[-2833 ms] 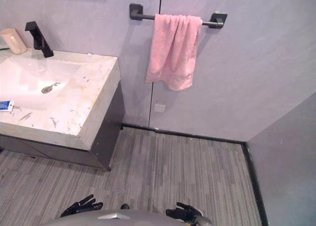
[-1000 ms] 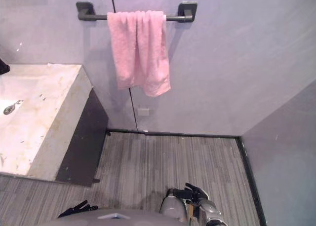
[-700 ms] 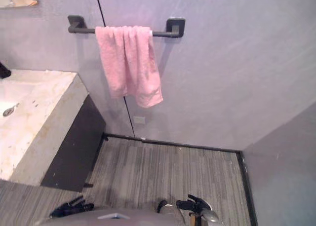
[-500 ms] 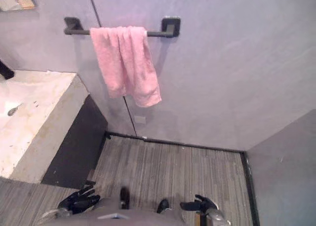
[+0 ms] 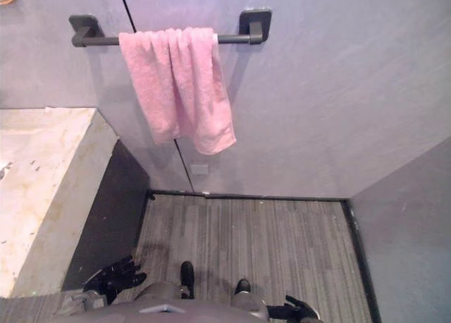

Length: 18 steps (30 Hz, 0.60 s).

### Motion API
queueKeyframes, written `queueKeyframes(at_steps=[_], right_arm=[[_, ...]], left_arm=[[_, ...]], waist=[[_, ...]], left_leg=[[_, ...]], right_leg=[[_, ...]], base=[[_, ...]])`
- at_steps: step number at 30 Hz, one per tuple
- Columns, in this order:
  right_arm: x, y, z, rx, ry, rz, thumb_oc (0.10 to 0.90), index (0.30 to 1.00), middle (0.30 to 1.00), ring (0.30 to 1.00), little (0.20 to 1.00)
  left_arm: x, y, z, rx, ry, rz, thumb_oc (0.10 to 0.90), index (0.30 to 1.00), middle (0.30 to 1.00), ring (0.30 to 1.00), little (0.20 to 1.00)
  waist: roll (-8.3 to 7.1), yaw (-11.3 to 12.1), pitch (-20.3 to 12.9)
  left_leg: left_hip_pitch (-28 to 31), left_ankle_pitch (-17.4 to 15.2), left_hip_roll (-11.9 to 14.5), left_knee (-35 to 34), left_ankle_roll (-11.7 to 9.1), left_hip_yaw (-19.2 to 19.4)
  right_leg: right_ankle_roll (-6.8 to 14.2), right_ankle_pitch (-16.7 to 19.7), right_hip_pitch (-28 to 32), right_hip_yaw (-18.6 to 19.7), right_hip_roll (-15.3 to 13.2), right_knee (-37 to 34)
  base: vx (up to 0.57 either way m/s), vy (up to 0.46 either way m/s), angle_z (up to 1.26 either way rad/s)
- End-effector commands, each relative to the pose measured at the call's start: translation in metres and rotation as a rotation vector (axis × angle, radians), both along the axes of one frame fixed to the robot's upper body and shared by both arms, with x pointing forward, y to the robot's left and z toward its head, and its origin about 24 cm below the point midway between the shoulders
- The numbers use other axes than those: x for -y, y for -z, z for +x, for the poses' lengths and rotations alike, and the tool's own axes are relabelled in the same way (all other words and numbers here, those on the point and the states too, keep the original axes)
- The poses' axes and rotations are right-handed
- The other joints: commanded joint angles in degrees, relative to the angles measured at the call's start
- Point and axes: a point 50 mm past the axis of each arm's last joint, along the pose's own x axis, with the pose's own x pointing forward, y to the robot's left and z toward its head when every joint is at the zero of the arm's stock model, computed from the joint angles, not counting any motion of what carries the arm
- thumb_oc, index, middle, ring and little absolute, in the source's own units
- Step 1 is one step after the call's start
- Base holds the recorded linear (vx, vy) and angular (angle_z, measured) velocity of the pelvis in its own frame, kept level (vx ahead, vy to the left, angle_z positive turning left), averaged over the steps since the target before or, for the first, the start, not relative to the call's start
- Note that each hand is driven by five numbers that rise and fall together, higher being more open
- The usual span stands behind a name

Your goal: Organize the bathroom.

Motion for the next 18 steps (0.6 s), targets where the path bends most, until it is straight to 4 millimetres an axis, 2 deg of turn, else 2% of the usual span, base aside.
queueKeyframes(at_steps=[1,6,7,8,9,10,13,14,15,18], right_arm=[[0.0,-0.007,0.022,0.133,0.035,0.016,0.8,0.9,0.9,0.9,0.9],[0.01,-0.021,0.047,0.267,0.036,-0.022,0.8,0.9,0.9,0.9,0.9],[0.012,-0.027,0.058,0.322,0.035,-0.034,0.8,0.9,0.9,0.9,0.9],[0.011,-0.031,0.065,0.353,0.03,-0.04,0.8,0.9,0.9,0.9,0.9],[0.009,-0.048,0.09,0.463,-0.004,-0.068,0.8,0.9,0.9,0.9,0.9],[0.009,-0.048,0.09,0.463,-0.004,-0.068,0.8,0.9,0.9,0.9,0.9],[-0.001,-0.079,0.124,0.635,-0.083,-0.098,0.8,0.9,0.9,0.9,0.9],[-0.002,-0.082,0.127,0.648,-0.094,-0.103,0.8,0.9,0.9,0.9,0.9],[-0.008,-0.098,0.141,0.725,-0.15,-0.11,0.8,0.9,0.9,0.9,0.9],[-0.019,-0.124,0.161,0.843,-0.251,-0.097,0.8,0.9,0.9,0.9,0.9]], left_arm=[[-0.033,-0.03,0.027,0.167,0.099,0.205,0.8,0.9,0.9,0.9,0.9],[-0.062,-0.074,0.061,0.306,0.198,0.421,0.8,0.9,0.9,0.9,0.9],[-0.071,-0.094,0.073,0.379,0.209,0.524,0.8,0.9,0.9,0.9,0.9],[-0.076,-0.106,0.079,0.413,0.218,0.561,0.8,0.9,0.9,0.9,0.9],[-0.082,-0.139,0.093,0.529,0.255,0.655,0.8,0.9,0.9,0.9,0.9],[-0.082,-0.139,0.093,0.529,0.255,0.655,0.8,0.9,0.9,0.9,0.9],[-0.083,-0.179,0.103,0.697,0.273,0.801,0.8,0.9,0.9,0.9,0.9],[-0.083,-0.182,0.104,0.705,0.27,0.811,0.8,0.9,0.9,0.9,0.9],[-0.08,-0.197,0.107,0.788,0.276,0.871,0.8,0.9,0.9,0.9,0.9],[-0.078,-0.213,0.11,0.879,0.252,0.93,0.8,0.9,0.9,0.9,0.9]], waist=[[-1.05,0.9,-0.8],[-0.44,1.1,-0.7],[-0.45,1.1,-0.7],[-0.5,1.2,-0.7],[-0.72,1.5,-0.7],[-0.72,1.5,-0.7],[-1.37,1.8,-0.5],[-1.46,1.8,-0.5],[-1.93,2.0,-0.4],[-2.58,2.2,-0.5]], left_leg=[[-2.5,-3.6,2.1,5.4,-2.1,-0.6],[-3.6,-2.7,2.5,5.2,-2.2,-0.4],[-3.7,-2.6,2.6,5.2,-2.2,-0.5],[-3.8,-2.5,2.7,5.2,-2.3,-0.5],[-4.1,-2.4,2.8,5.1,-2.3,-0.7],[-4.1,-2.4,2.8,5.1,-2.3,-0.7],[-4.3,-2.1,3.2,5.1,-2.5,-1.0],[-4.3,-2.1,3.2,5.1,-2.5,-1.0],[-4.4,-1.9,3.4,5.1,-2.7,-1.4],[-4.3,-1.6,3.6,4.9,-2.9,-1.7]], right_leg=[[2.3,-1.0,-3.0,2.0,-1.9,3.1],[2.2,-1.1,-4.0,2.1,-1.7,3.5],[2.1,-1.1,-4.1,2.1,-1.7,3.6],[2.1,-1.2,-4.1,2.1,-1.7,3.7],[2.0,-1.3,-4.2,1.9,-1.5,3.7],[2.0,-1.3,-4.2,1.9,-1.5,3.7],[1.7,-1.4,-4.1,1.8,-1.2,3.8],[1.7,-1.4,-4.0,1.8,-1.2,3.9],[1.7,-1.4,-3.8,1.7,-1.0,3.8],[1.5,-1.5,-3.5,1.7,-0.8,3.8]], base=[[0.01,0.01,-0.04],[0.01,0.0,-0.08],[0.03,-0.023,-0.03],[0.03,-0.066,0.01],[0.01,-0.057,0.03],[0.02,-0.077,0.1],[0.02,-0.068,0.12],[0.03,-0.08,0.12],[0.04,-0.079,0.08],[0.05,-0.06,0.06]])
